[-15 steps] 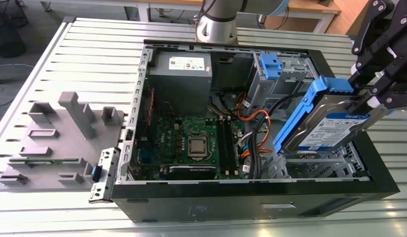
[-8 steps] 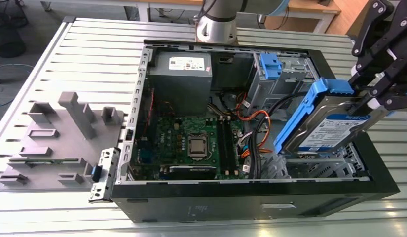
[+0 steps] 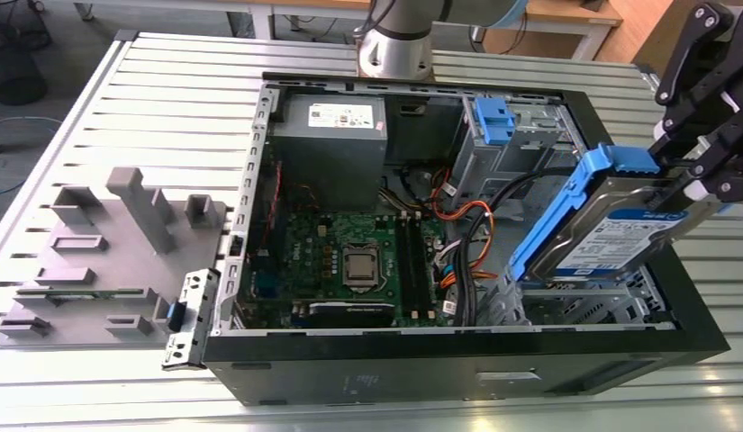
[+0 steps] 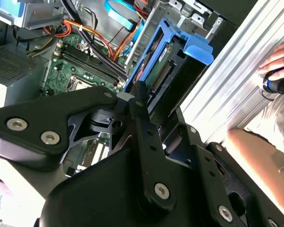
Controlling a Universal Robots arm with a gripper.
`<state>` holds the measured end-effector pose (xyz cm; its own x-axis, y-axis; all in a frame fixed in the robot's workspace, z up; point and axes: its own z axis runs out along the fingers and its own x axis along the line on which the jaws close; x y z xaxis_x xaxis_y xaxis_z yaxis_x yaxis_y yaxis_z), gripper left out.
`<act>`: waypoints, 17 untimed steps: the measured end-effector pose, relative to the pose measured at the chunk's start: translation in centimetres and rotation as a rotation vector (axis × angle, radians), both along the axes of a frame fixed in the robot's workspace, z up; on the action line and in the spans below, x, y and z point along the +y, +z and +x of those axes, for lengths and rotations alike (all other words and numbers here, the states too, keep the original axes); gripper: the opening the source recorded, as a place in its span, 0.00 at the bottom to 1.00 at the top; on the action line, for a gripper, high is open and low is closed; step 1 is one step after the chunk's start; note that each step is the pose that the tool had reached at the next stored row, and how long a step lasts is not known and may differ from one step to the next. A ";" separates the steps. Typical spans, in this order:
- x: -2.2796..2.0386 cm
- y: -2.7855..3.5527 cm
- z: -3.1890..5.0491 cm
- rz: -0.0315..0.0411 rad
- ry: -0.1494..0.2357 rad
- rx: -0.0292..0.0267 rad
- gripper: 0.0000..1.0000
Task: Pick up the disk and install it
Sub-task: 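Pick up the disk, then insert the disk into the insertion slot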
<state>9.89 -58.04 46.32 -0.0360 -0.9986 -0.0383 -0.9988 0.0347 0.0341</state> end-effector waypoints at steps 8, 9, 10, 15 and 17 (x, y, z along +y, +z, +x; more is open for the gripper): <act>0.00 -0.37 0.30 -0.0001 0.000 0.0000 0.35; 0.00 -0.44 0.31 0.0000 0.000 0.0000 0.35; 0.00 -0.45 0.31 -0.0001 0.000 0.0000 0.35; 0.00 -0.54 0.54 -0.0001 0.000 0.0000 0.35; 0.00 -0.58 0.68 0.0000 0.000 0.0000 0.35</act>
